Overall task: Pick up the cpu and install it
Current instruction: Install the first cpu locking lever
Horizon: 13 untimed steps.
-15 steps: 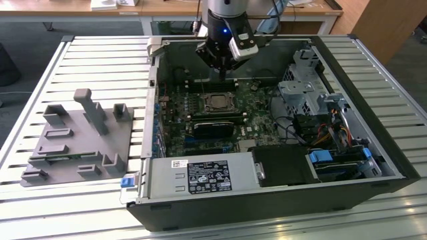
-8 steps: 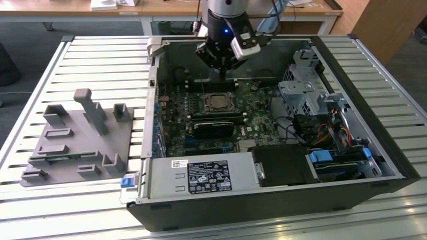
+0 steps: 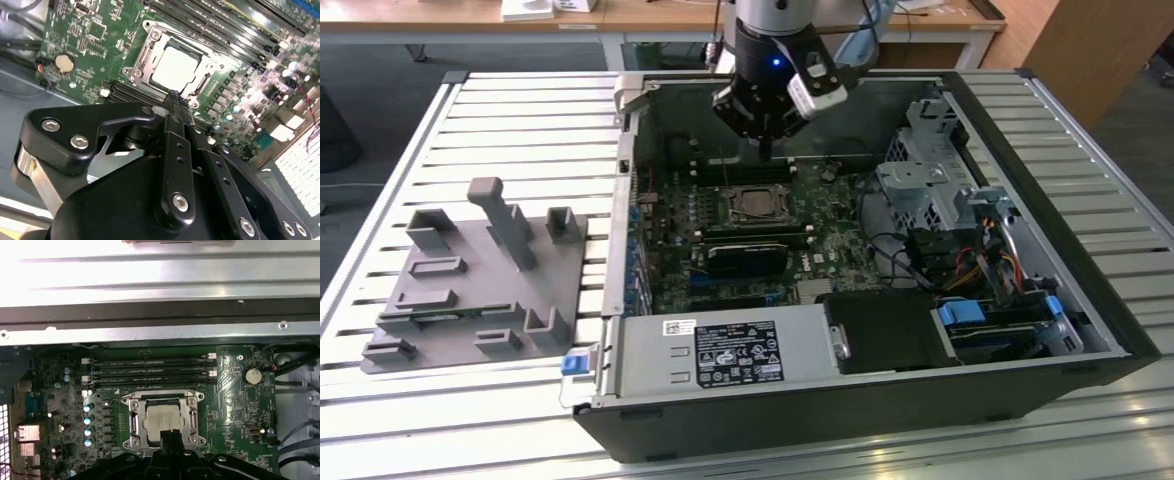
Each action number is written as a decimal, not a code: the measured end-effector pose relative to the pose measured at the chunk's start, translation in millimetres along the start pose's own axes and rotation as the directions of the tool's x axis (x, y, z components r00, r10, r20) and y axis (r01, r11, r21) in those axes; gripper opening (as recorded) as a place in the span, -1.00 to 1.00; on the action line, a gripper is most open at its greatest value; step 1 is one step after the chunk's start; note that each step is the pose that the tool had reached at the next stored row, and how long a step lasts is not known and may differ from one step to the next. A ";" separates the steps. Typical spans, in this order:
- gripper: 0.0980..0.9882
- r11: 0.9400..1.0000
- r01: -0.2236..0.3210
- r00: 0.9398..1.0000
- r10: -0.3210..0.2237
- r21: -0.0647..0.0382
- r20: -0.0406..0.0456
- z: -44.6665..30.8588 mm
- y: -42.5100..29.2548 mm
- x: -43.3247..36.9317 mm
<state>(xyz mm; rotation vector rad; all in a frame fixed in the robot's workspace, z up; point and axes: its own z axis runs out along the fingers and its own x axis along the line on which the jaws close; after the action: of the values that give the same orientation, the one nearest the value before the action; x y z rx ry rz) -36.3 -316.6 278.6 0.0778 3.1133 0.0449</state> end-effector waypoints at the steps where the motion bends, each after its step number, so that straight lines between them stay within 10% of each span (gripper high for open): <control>1: -0.98 1.000 0.016 1.000 -0.016 0.000 0.000 0.0 0.0 0.0; 13: -0.98 0.988 0.157 0.988 -0.157 -0.005 -0.004 0.1 -0.2 0.0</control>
<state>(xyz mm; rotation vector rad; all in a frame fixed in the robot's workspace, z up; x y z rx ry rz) -36.3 -316.8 278.4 -0.1675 3.1121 0.0481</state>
